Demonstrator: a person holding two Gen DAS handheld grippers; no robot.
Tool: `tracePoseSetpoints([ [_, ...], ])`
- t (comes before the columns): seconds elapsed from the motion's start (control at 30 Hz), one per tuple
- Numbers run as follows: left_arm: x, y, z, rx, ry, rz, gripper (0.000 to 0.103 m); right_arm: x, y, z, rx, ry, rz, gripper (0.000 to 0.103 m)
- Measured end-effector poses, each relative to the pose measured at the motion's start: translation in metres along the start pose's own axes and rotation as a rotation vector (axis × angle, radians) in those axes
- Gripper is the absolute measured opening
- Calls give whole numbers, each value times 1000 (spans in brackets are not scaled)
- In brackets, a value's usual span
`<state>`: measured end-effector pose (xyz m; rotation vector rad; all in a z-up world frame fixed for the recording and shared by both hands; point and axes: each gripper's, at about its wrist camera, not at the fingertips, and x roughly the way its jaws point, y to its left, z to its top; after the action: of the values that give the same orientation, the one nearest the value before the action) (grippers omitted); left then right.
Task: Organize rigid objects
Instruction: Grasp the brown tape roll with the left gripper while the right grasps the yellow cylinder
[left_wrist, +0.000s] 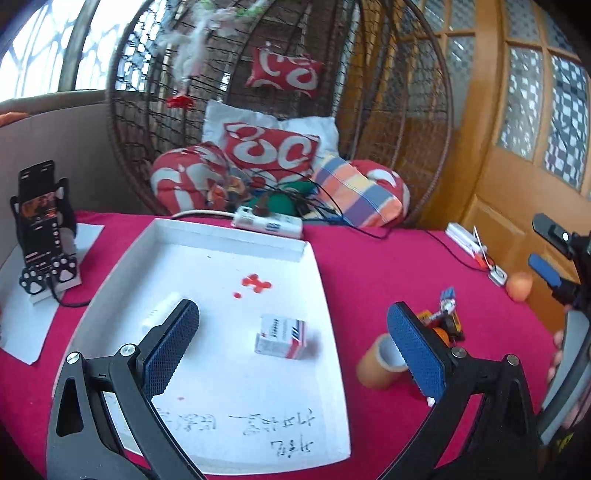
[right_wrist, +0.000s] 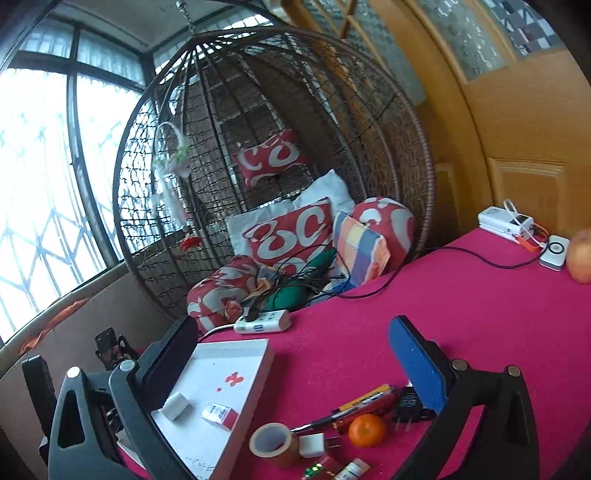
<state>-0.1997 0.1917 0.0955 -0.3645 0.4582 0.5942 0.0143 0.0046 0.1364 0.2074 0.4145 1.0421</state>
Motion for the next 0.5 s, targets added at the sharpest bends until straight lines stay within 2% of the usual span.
tracePoseSetpoints([
  [0.13,25,-37,-11,142,86,-73,103,2,-37,-12,-1,47,-104,103],
  [0.23,44,-62,-18,242,148,-107,103,7,-64,-26,11,129,-155,103],
  [0.37,67,-83,-27,311,216,-110,103,22,-98,-47,26,258,-265,103],
  [0.43,77,-89,-30,339,241,-96,103,32,-108,-57,40,315,-283,102],
  [0.47,80,-92,-31,354,249,-88,103,32,-112,-59,39,323,-284,99],
  [0.5,84,-93,-32,369,261,-80,102,34,-112,-62,25,332,-285,89],
])
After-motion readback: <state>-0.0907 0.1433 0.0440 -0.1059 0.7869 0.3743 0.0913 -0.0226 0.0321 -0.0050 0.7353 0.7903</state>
